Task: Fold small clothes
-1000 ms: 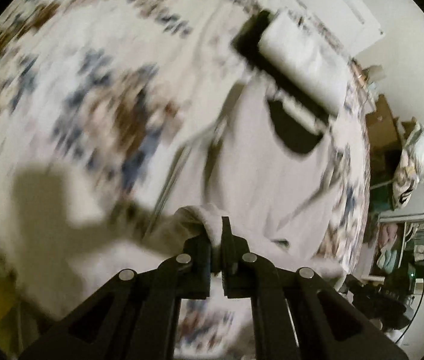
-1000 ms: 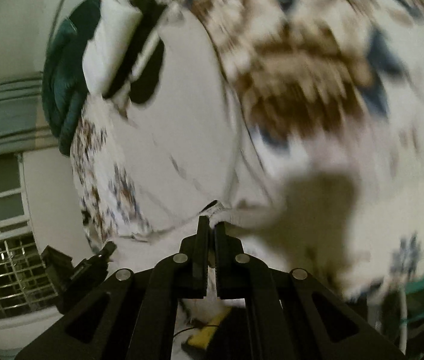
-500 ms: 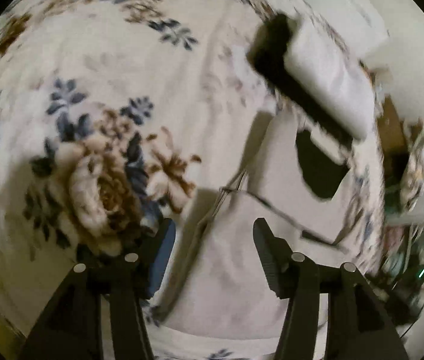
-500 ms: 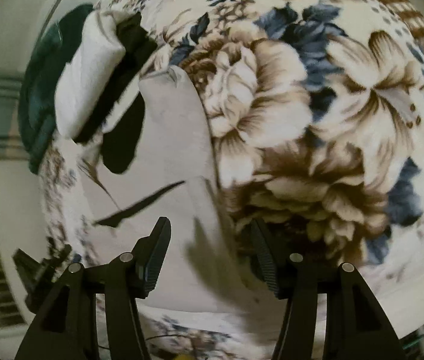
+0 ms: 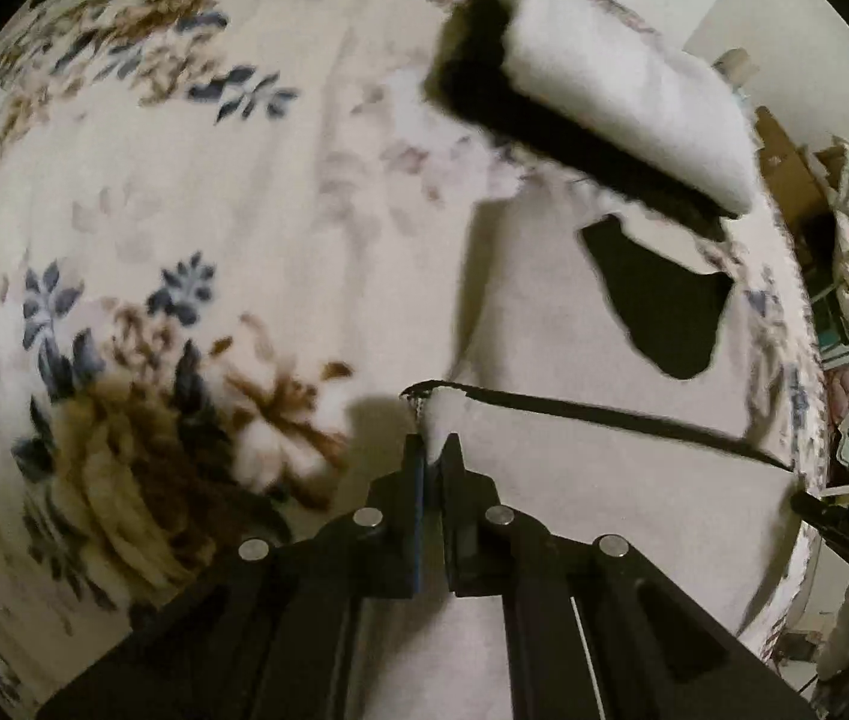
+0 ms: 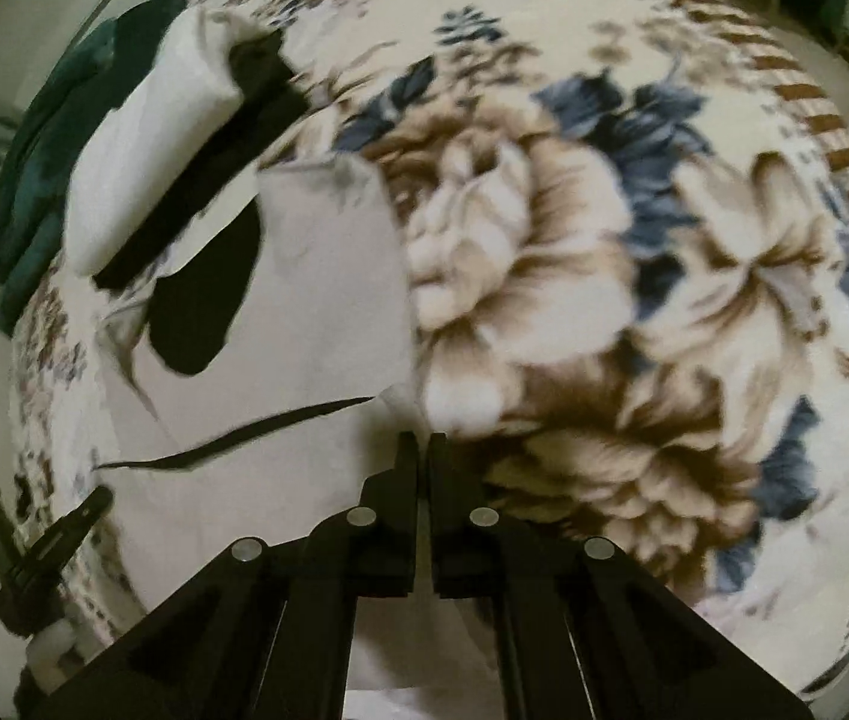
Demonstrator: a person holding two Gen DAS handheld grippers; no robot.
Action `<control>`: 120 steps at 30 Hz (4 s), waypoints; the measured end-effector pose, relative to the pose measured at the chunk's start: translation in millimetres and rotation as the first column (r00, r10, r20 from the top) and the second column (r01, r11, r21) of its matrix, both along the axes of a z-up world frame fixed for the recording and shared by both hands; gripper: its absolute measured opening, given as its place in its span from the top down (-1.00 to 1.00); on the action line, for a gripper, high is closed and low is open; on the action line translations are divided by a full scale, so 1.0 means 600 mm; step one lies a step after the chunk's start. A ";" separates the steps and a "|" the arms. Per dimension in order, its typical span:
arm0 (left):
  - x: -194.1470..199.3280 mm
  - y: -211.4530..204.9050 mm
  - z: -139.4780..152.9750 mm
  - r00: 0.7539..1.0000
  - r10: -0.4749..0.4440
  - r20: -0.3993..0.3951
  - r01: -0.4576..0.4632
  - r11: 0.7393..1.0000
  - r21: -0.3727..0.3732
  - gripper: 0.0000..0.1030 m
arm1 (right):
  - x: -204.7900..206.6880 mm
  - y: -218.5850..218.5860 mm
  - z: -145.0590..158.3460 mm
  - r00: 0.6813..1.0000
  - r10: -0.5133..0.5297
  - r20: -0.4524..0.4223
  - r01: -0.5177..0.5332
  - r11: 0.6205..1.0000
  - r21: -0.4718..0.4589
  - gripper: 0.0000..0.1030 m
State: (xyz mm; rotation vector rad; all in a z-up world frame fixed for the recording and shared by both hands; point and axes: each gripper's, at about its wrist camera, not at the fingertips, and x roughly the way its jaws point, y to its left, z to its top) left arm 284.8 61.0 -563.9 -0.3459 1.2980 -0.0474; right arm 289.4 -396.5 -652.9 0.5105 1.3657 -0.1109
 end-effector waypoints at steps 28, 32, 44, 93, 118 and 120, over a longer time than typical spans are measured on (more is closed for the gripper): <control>0.287 -0.195 -0.021 0.854 -0.519 -0.028 0.514 0.835 0.196 0.94 | 0.386 0.149 -0.063 0.894 0.414 -0.170 -0.442 0.877 -0.189 0.31; 0.256 -0.160 0.030 0.893 -0.444 0.070 0.430 0.889 0.157 0.94 | 0.367 0.146 -0.026 0.907 0.409 -0.102 -0.421 0.882 -0.211 0.87; 0.014 -0.067 0.184 0.952 -0.243 0.188 0.239 0.970 0.048 0.94 | 0.139 0.162 0.173 0.916 0.377 0.137 -0.353 0.920 -0.171 0.89; 0.023 0.013 -0.029 0.993 -0.002 -0.118 -0.028 0.968 -0.251 0.59 | -0.080 0.013 -0.055 0.980 -0.069 -0.188 0.104 0.977 0.184 0.76; -0.034 0.054 0.019 0.999 0.036 -0.005 -0.036 0.963 -0.266 -0.15 | -0.032 0.071 -0.005 0.998 -0.046 -0.033 0.053 0.961 0.271 -0.26; -0.054 0.077 0.015 0.998 0.061 -0.020 -0.064 0.953 -0.295 -0.34 | -0.057 0.042 -0.006 0.996 -0.077 -0.048 0.087 0.963 0.253 -0.30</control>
